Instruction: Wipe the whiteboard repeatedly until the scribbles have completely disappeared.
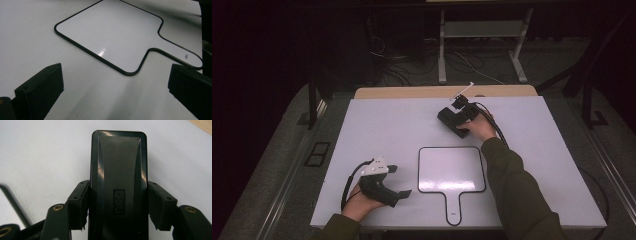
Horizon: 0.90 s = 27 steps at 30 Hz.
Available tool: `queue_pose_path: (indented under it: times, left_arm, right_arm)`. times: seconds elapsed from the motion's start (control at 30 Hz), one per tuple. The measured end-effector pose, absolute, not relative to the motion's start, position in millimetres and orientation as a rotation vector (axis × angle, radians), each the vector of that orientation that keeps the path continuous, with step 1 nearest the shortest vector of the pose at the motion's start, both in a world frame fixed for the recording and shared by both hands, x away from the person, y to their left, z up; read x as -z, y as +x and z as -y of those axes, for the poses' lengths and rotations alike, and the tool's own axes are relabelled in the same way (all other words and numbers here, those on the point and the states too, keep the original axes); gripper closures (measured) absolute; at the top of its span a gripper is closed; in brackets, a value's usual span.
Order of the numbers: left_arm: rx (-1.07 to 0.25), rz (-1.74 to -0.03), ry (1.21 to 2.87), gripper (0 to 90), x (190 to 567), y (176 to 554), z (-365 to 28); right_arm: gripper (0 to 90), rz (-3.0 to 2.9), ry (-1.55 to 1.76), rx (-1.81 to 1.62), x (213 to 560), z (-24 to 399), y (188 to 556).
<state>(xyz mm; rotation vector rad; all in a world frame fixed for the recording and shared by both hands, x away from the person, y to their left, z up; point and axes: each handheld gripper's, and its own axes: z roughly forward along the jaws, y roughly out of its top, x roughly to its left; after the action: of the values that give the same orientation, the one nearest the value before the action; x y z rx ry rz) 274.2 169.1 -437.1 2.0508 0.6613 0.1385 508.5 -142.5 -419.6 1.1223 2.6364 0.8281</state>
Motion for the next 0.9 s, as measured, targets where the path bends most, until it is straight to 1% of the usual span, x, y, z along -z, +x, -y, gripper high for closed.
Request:
queue_pose_path:
  times: [0.17,0.4,0.47,0.67,0.8,0.9]
  left_arm:
    - [-0.138,-0.657,2.053,0.0,437,274,-169]
    - [-0.137,-0.658,2.054,0.0,437,274,-168]
    - [-0.137,-0.657,2.056,0.0,438,274,-168]
    - [-0.137,-0.659,2.06,0.0,439,274,-168]
    - [-0.138,-0.659,2.063,0.0,438,274,-168]
    - [-0.142,-0.658,2.07,0.0,438,274,-167]
  right_arm:
    - [38.7,-2.634,1.089,-0.782,427,134,511]
    - [38.3,-2.603,1.087,-0.854,426,141,508]
    - [34.5,-2.584,1.101,-0.903,423,145,506]
    - [28.4,-2.538,1.129,-1.007,418,158,499]
    - [28.4,-2.516,1.141,-1.053,413,168,491]
    - [26.2,-2.511,1.136,-1.089,408,174,485]
